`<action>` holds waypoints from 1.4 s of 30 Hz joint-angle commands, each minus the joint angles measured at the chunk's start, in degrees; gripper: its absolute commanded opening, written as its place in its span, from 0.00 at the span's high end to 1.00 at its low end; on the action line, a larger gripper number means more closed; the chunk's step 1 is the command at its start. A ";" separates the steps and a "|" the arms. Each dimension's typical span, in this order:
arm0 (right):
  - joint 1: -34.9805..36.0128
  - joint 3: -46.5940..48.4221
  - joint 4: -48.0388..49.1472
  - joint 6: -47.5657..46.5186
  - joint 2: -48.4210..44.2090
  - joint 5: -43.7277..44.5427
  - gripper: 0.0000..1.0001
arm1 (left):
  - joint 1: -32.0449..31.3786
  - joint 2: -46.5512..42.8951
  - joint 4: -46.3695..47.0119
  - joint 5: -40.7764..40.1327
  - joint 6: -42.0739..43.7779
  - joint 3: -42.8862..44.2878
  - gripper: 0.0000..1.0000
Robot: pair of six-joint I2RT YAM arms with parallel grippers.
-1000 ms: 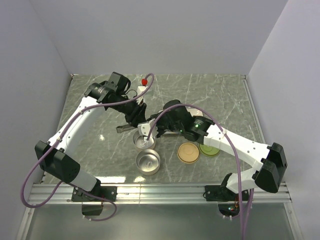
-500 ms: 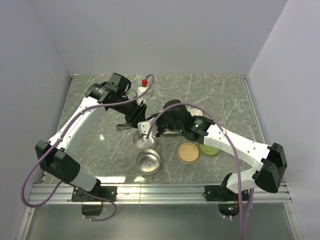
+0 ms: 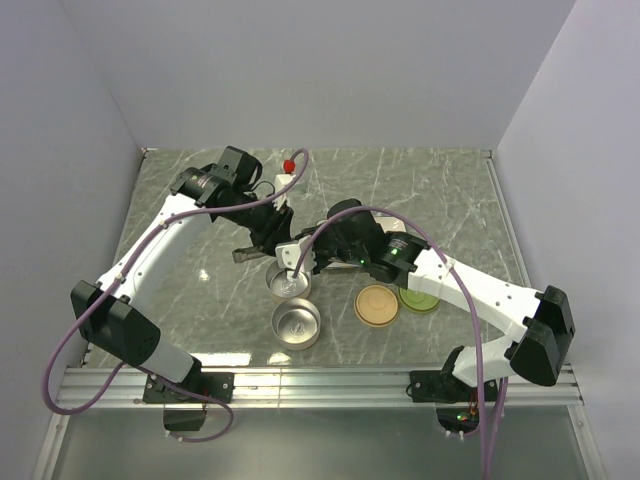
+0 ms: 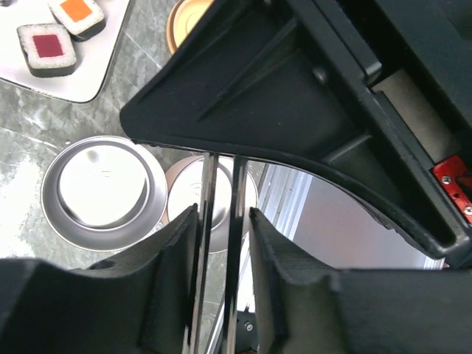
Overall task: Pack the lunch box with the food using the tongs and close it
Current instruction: Pass the clamp from the right arm to the left
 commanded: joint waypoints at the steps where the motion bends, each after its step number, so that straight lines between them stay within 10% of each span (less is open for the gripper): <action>1: 0.30 0.64 2.09 -0.45 -2.21 0.27 1.00 | -0.37 -0.15 -1.05 2.72 1.55 0.75 0.60; 31: -0.06 -1.47 2.08 -0.98 -3.61 1.06 1.00 | -0.37 -0.94 -2.02 -0.18 3.22 -1.10 0.66; 42: 0.30 -1.47 2.88 3.75 -9.05 3.17 0.14 | -0.37 -1.56 2.19 -8.78 -0.64 1.89 0.86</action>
